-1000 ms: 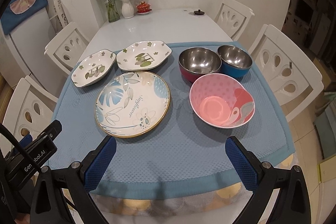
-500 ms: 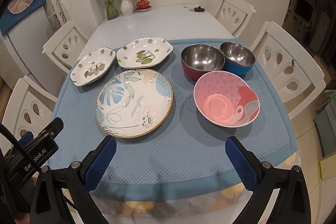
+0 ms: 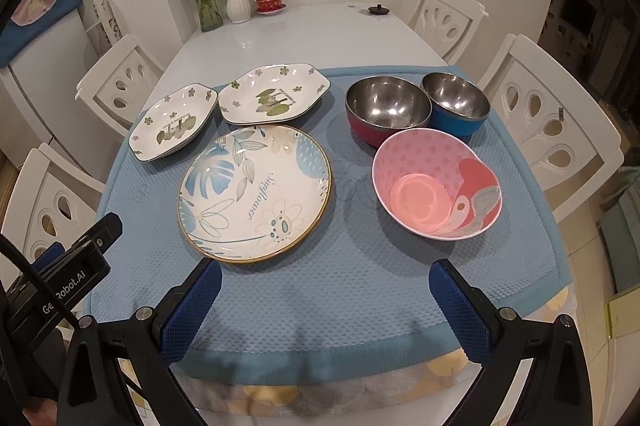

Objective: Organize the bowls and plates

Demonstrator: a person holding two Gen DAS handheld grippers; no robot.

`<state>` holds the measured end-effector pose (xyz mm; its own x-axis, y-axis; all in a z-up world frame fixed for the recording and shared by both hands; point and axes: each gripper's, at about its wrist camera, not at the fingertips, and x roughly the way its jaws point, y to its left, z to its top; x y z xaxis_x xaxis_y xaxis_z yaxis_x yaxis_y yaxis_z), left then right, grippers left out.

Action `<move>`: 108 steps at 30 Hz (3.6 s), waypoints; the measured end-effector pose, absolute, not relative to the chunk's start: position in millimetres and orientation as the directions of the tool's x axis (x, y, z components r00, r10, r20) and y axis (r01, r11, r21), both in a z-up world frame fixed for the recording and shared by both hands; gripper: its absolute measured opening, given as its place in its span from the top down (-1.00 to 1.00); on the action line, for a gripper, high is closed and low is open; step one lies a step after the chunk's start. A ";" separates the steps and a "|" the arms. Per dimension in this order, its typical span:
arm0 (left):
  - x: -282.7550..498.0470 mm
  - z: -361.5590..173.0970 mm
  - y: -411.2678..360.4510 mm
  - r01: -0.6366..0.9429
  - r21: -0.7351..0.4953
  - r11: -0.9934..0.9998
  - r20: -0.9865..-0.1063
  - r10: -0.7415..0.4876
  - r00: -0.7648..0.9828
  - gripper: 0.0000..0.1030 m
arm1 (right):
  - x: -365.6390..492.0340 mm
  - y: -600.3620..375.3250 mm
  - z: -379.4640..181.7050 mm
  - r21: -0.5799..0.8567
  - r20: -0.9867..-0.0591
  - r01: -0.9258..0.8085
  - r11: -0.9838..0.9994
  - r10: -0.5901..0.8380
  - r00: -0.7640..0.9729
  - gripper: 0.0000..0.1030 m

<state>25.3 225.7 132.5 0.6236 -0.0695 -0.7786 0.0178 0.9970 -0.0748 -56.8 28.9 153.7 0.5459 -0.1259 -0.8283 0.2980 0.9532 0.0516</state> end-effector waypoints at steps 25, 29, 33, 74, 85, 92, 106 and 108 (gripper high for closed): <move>78.2 114.0 227.5 0.019 -0.031 0.999 -0.798 -0.036 0.601 -0.99 | -1.7 33.4 120.4 0.083 -0.887 0.278 0.957 -0.056 0.458 -1.00; 92.7 105.2 232.9 0.009 -0.003 1.000 -0.807 -0.007 0.590 -0.99 | 12.6 27.0 108.1 0.117 -0.903 0.296 0.948 -0.022 0.428 -1.00; 108.2 97.2 240.4 -0.018 0.017 1.000 -0.808 0.025 0.588 -0.99 | 26.4 22.5 87.6 0.191 -0.927 0.319 0.928 0.063 0.371 -1.00; 200.1 13.5 172.9 0.470 -0.210 0.857 -0.875 -0.380 0.300 0.13 | 84.3 7.2 20.6 0.261 -0.897 0.298 0.918 0.116 0.427 -0.29; 183.4 17.2 183.1 0.561 -0.156 0.813 -0.857 -0.393 0.332 0.39 | 84.7 17.4 22.9 0.207 -0.895 0.103 0.973 0.146 0.422 -0.24; 171.5 18.8 209.8 0.459 -0.175 0.871 -0.857 -0.364 0.364 0.39 | 82.0 40.3 25.3 0.182 -0.902 0.020 0.983 0.159 0.402 -0.24; 118.7 38.9 269.4 0.311 -0.138 0.940 -0.870 -0.265 0.415 0.39 | 65.4 89.2 40.8 0.265 -0.902 -0.076 0.961 0.275 0.332 -0.24; 113.0 39.8 278.6 0.288 -0.144 0.947 -0.871 -0.260 0.417 0.39 | 63.6 97.1 42.7 0.266 -0.902 -0.096 0.959 0.283 0.327 -0.24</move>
